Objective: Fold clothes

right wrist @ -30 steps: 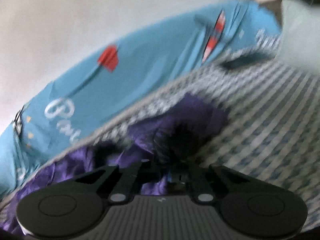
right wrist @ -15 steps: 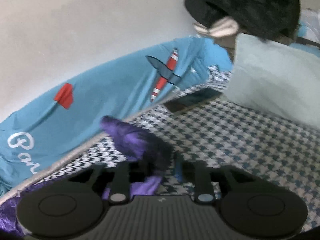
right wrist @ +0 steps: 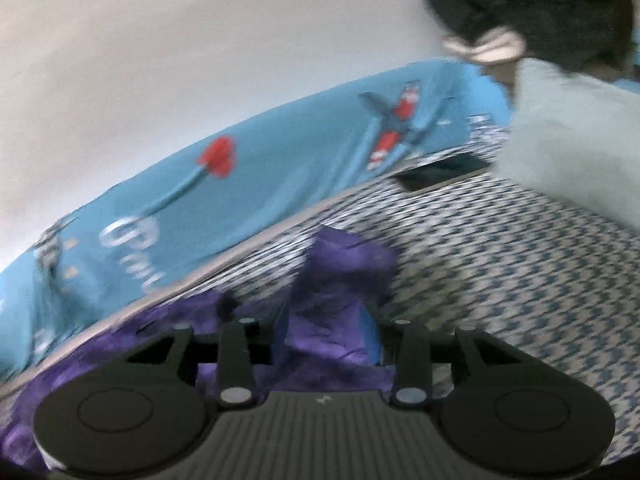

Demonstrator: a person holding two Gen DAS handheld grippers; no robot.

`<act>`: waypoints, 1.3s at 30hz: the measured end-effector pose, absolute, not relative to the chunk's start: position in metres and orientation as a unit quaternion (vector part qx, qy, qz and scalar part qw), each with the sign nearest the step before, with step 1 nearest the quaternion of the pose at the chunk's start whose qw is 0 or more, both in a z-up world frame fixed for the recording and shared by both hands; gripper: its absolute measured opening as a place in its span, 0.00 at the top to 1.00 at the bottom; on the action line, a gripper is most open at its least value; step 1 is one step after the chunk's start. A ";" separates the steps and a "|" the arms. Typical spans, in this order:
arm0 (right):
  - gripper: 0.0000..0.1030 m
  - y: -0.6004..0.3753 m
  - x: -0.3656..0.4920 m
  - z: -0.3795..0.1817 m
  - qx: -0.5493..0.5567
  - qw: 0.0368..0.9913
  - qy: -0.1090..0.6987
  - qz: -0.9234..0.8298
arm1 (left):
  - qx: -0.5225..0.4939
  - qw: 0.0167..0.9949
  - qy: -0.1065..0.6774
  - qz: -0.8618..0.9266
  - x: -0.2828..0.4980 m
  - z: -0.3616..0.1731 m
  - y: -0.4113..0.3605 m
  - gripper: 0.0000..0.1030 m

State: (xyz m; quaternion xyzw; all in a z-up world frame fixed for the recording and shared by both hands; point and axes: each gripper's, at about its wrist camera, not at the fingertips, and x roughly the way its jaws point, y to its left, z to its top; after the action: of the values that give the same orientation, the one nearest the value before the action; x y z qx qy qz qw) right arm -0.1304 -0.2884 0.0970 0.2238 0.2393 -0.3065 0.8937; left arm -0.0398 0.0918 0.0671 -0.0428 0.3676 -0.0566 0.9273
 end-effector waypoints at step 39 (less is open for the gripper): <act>0.89 -0.045 -0.138 0.064 0.019 0.946 0.310 0.089 | -0.115 0.900 0.406 0.111 -0.052 0.047 0.221 0.00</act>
State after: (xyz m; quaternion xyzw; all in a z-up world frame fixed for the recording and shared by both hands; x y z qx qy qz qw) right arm -0.1379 -0.0446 0.0643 0.0191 0.3099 0.0888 0.9464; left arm -0.0523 0.2205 0.0467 -0.1146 0.4061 0.1108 0.8998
